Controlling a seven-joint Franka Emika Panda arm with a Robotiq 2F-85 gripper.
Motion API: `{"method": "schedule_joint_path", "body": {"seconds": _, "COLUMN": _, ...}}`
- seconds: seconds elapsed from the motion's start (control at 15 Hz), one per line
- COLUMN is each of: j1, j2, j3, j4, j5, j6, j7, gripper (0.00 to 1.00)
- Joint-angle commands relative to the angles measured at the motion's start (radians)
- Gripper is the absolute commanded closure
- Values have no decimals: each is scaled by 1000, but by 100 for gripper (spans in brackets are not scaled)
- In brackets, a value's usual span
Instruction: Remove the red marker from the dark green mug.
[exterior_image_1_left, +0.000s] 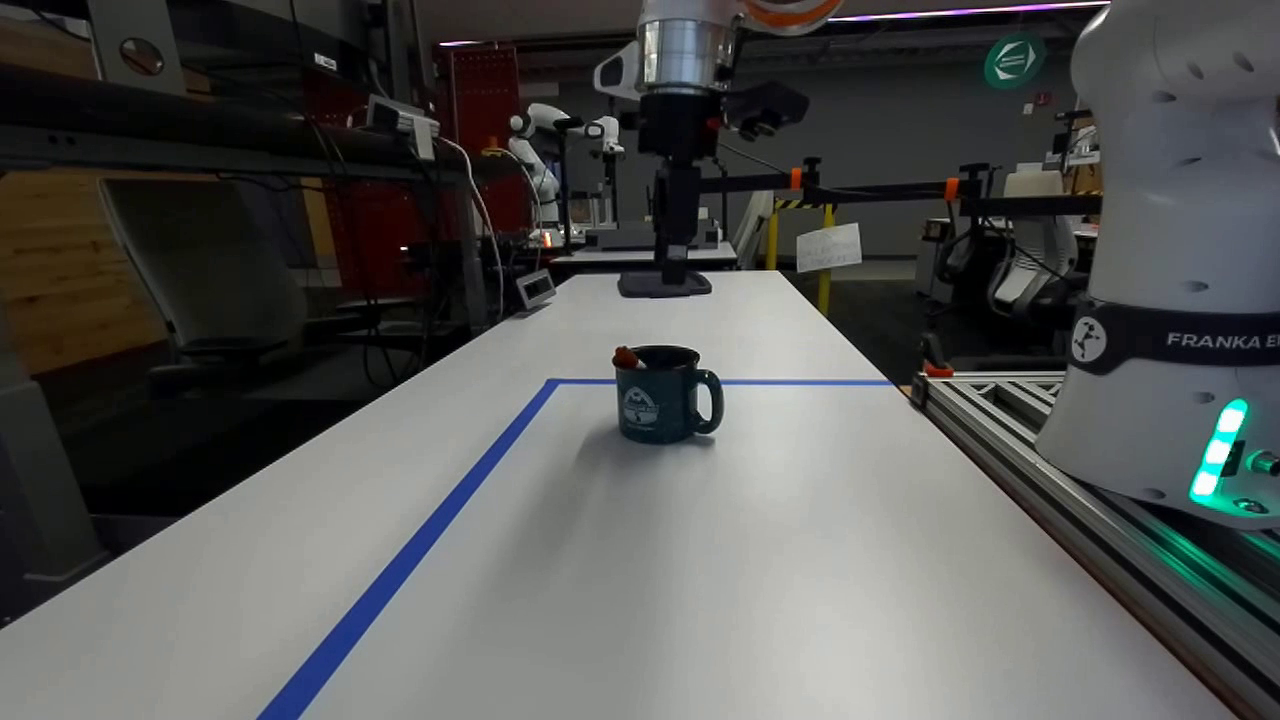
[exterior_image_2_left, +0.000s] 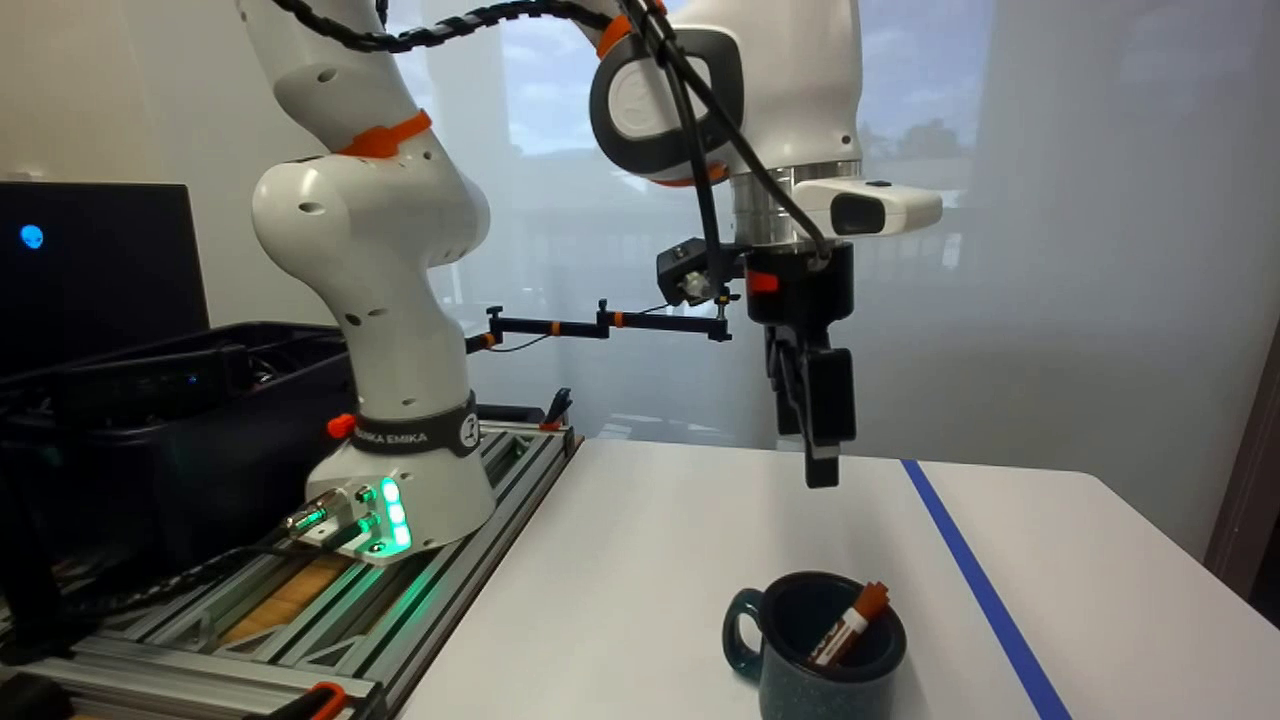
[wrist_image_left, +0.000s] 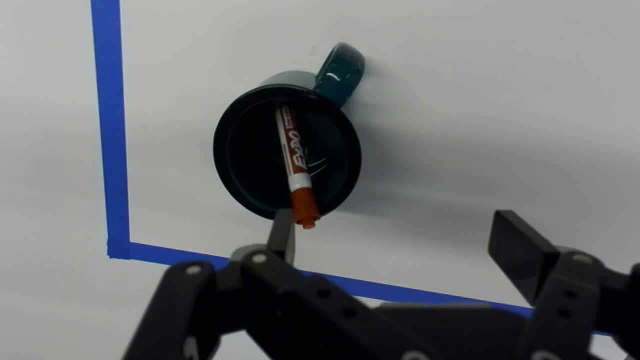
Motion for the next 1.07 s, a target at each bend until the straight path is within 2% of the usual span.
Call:
{"method": "schedule_joint_path", "body": {"seconds": 0.0, "j1": -11, "j2": -1, "j3": 13, "j4": 1, "j5": 6, "j6": -2, "j7": -4, "gripper": 0}}
{"method": "schedule_joint_path", "body": {"seconds": 0.07, "j1": -10, "j2": -1, "j3": 14, "j4": 2, "j5": 6, "j6": -2, "j7": -3, "gripper": 0}}
{"method": "schedule_joint_path", "body": {"seconds": 0.2, "j1": 10, "j2": -4, "j3": -12, "j4": 2, "j5": 28, "j6": -26, "j7": -95, "gripper": 0}}
{"method": "schedule_joint_path", "body": {"seconds": 0.53, "j1": -42, "j2": 30, "j3": -75, "j4": 1, "j5": -34, "j6": 34, "j7": -266, "gripper": 0}}
{"method": "schedule_joint_path", "body": {"seconds": 0.8, "j1": -38, "j2": 94, "j3": -126, "j4": 0, "j5": 74, "j6": 159, "j7": -297, "gripper": 0}}
{"method": "schedule_joint_path", "body": {"seconds": 1.0, "j1": -23, "j2": 151, "j3": -135, "j4": 0, "j5": 144, "j6": 190, "j7": -324, "gripper": 0}}
